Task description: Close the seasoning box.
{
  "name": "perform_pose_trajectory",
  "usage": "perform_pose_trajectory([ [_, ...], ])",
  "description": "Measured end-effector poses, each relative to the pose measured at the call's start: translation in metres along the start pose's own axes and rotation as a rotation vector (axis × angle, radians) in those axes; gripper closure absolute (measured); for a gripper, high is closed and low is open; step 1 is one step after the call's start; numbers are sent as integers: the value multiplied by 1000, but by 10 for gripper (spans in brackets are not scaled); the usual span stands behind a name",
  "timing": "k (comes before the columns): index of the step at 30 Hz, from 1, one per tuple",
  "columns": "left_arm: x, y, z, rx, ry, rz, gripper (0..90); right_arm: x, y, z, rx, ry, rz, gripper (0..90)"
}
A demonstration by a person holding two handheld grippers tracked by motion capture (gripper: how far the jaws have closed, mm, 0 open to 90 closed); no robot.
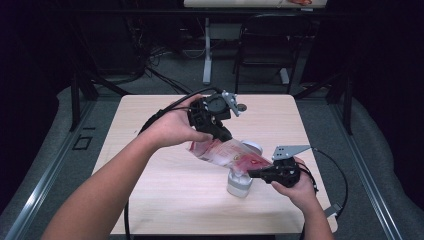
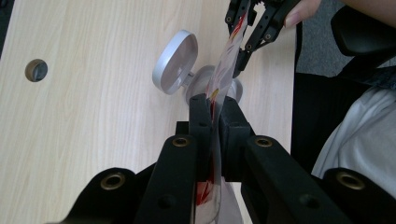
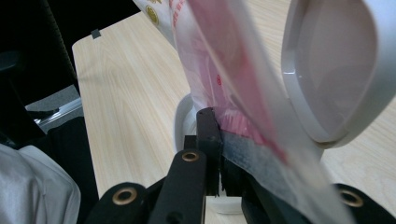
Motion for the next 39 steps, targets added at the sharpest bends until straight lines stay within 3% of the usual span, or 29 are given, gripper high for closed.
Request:
perform_pose_trajectory([
  [16,-23,-2,-6,-6,25,29,861,-1,2,2,-39,-29,46,877],
  [39,-67,2,-11,5,89,108,854,5,-10,-2,-26,-71,120,863],
])
Point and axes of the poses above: each handheld gripper's, and its own axes: y roughly backward along the jaws, x roughly out of its top, z roughly to its right, the point moved 4 cm from there along -y, roughly forward along the jaws, and after that the axes turned 7 degrees about -x, right-handed, at the moved point
